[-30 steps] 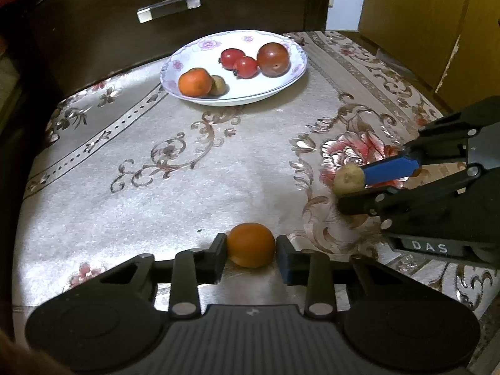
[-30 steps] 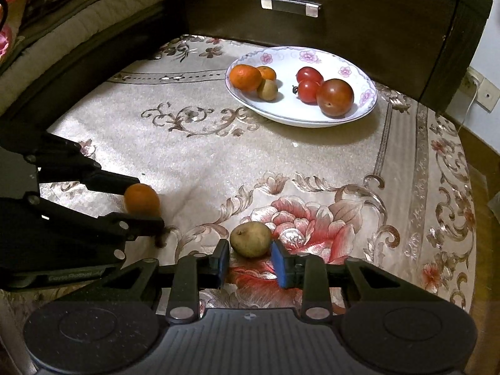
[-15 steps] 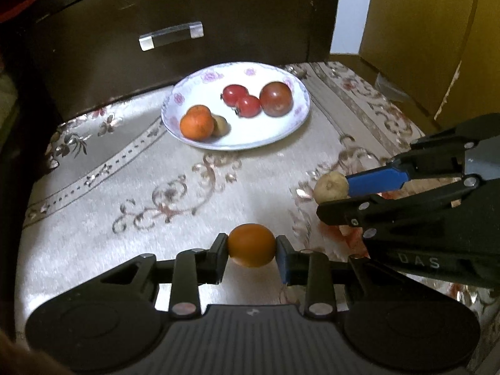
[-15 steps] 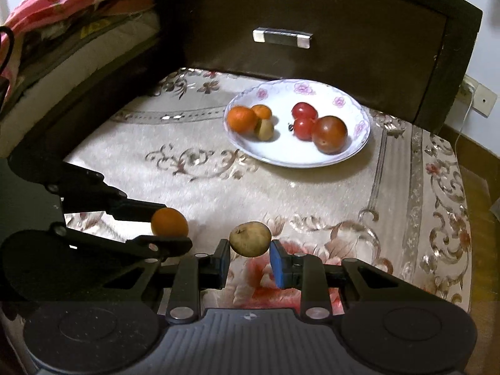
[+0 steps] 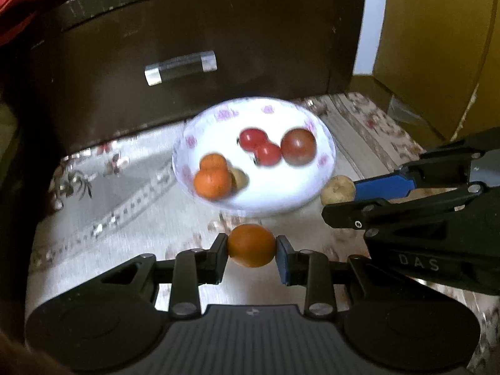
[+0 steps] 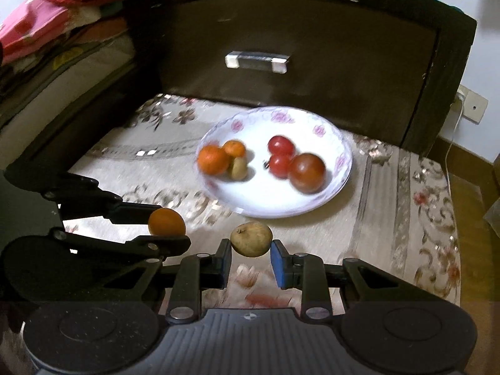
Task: Organize fruits
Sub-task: 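Carry the brown fruit and tangerine toward the white plate with both tools, then lower both fruits into the plate and open both tools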
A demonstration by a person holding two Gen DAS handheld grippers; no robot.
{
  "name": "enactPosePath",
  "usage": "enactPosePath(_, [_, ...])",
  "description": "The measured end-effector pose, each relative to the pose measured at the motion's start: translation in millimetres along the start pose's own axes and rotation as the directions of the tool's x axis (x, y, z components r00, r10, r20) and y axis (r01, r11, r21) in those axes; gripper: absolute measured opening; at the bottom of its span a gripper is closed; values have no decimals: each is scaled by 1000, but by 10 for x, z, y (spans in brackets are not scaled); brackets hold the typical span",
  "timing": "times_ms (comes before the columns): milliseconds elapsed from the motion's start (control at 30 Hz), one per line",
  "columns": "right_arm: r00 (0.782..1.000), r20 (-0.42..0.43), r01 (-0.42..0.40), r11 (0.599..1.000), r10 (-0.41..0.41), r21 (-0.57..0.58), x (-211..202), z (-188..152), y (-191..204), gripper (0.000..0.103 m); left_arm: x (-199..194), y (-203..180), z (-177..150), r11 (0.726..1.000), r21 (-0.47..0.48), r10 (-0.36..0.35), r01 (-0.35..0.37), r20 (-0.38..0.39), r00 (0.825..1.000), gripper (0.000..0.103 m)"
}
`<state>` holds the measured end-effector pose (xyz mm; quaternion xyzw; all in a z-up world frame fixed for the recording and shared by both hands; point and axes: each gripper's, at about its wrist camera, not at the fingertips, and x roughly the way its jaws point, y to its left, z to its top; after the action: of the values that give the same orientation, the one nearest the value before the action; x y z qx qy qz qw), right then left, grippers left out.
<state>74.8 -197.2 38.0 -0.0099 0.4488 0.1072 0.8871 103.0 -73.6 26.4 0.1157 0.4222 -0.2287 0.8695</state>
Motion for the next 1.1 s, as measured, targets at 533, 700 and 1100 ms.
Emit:
enactPosePath(533, [1000,12,-17,997,16,72,395,377,-379,26,419,108,333,1000,-4,10,-10,16,1000,37])
enactPosePath(700, [1000,6,-11,998,11,69,528,424,-444,26,545,102,356,1000,6,18,-18,20,1000,36])
enactPosePath(1100, [1000,0,-20,996,20,88,649,448,-537,27,599,117,391,1000,-3,17,-16,17,1000,37])
